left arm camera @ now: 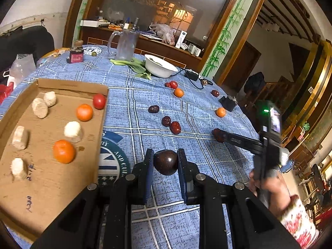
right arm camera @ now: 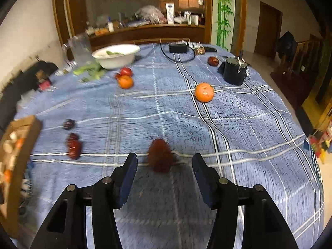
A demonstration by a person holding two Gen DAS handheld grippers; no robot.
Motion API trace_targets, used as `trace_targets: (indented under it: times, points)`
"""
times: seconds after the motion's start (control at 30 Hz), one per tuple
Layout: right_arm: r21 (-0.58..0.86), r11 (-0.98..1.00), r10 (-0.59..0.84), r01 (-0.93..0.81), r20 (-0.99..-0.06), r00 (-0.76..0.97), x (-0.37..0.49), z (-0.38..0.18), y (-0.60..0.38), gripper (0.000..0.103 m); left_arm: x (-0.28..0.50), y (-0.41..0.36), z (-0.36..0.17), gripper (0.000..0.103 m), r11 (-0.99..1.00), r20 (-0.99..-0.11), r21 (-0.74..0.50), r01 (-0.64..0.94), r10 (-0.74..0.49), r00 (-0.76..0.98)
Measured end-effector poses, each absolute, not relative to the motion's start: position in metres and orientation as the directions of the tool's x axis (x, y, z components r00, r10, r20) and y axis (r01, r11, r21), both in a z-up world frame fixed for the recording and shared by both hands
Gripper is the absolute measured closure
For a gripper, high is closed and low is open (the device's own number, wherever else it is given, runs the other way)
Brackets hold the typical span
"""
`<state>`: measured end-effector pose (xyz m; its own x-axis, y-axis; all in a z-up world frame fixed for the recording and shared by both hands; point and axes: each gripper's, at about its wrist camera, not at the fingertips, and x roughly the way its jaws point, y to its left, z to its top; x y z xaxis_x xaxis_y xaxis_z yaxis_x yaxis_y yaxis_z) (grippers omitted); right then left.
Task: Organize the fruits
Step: 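Grasp a dark date with the left tool while the right tool holds its date, then carry both dates over the cardboard tray and open both tools to release them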
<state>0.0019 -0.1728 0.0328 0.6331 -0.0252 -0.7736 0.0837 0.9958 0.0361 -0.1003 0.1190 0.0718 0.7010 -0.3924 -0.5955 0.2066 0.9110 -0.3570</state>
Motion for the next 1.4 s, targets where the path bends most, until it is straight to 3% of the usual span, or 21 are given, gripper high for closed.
trace_targets:
  times: [0.07,0.13,0.57,0.97,1.23,1.4]
  points:
    - [0.044,0.996,-0.012,0.076,-0.791,0.611,0.012,0.026,-0.173,0.046,-0.103,0.121,0.074,0.082,0.913,-0.594,-0.354,0.204,-0.388,0.705]
    - [0.044,0.997,-0.006,0.069,-0.805,0.594,0.017,0.02,-0.172,0.073,-0.105,0.123,0.074,0.082,0.914,-0.593,-0.352,0.202,-0.384,0.707]
    - [0.158,0.987,0.128,-0.01,-0.756,0.642,-0.032,0.053,-0.143,0.073,-0.119,0.156,0.079,0.082,0.915,-0.573,-0.371,0.155,-0.358,0.737]
    - [0.24,0.909,0.403,-0.34,-0.713,0.574,-0.079,0.089,0.005,0.072,-0.148,0.238,0.087,0.082,0.929,-0.571,-0.371,-0.018,-0.213,0.792]
    - [0.248,0.85,0.478,-0.465,-0.737,0.478,-0.093,0.07,0.088,0.072,-0.157,0.287,0.075,0.082,0.939,-0.617,-0.305,-0.162,-0.064,0.785]
    - [0.223,0.846,0.461,-0.485,-0.764,0.451,-0.095,0.053,0.114,0.072,-0.153,0.304,0.06,0.082,0.928,-0.652,-0.311,-0.207,-0.049,0.757]
